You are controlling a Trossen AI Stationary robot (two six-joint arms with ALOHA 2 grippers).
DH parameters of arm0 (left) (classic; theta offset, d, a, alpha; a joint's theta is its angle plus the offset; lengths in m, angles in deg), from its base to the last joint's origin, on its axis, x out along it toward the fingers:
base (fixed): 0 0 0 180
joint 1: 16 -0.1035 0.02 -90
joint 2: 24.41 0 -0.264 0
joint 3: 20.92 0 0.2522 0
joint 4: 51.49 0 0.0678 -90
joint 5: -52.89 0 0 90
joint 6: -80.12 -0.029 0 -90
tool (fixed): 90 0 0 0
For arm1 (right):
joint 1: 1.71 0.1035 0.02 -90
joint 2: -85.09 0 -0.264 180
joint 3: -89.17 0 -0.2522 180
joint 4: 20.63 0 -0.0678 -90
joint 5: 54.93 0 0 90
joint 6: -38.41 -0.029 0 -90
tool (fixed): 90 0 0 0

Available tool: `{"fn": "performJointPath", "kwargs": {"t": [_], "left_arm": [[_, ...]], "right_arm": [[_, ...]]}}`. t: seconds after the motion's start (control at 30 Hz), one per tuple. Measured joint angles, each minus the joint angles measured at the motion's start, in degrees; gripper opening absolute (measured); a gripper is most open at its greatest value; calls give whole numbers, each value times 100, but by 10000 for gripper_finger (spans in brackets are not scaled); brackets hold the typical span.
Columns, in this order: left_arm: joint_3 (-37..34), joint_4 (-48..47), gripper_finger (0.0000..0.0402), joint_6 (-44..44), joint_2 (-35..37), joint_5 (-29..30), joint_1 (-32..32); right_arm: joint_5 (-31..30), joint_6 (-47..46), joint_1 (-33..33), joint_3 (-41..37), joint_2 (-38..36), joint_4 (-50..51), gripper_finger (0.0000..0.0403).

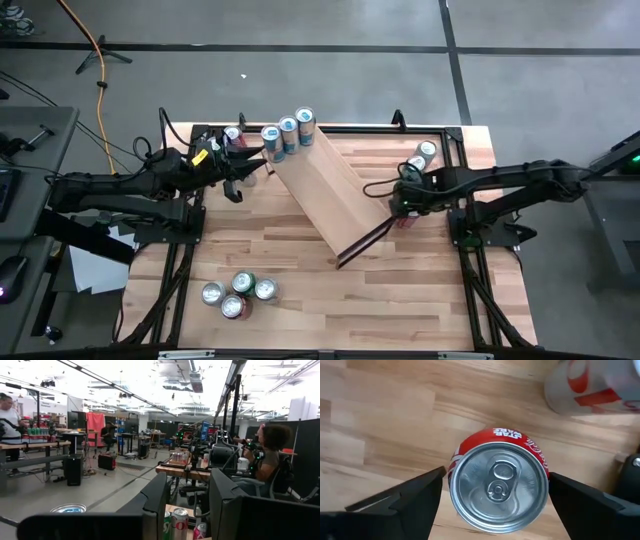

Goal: Place canned beverage on shelf
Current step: Put the middle right red soda can on the shelf

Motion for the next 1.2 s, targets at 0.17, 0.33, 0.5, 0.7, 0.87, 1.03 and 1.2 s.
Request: {"fn": "performJointPath", "kwargs": {"t": [0.17, 0.33, 0.5, 0.7, 0.87, 1.03, 1.2], "left_arm": [[0, 2, 58, 0, 0, 1, 0], [0, 0, 59, 0, 0, 126, 0], [0, 0, 59, 0, 3, 232, 0], [0, 5, 60, 0, 4, 291, 0], [0, 2, 60, -2, 4, 293, 0], [1, 4, 60, -2, 4, 310, 0], [0, 2, 60, 125, 4, 537, 1]], "right_arm": [[-103, 146, 0, 7, 81, -37, 337], [-165, 314, 2, 0, 67, 21, 287], [-162, 634, 0, 110, 76, 221, 264], [-667, 1236, -2, 1046, 83, 1577, 264], [-1080, 1505, -1, 2191, 81, 2642, 264], [-1434, 1834, 0, 3192, 117, 2526, 264], [-1778, 2187, -4, 4023, 135, 2280, 264]]}}
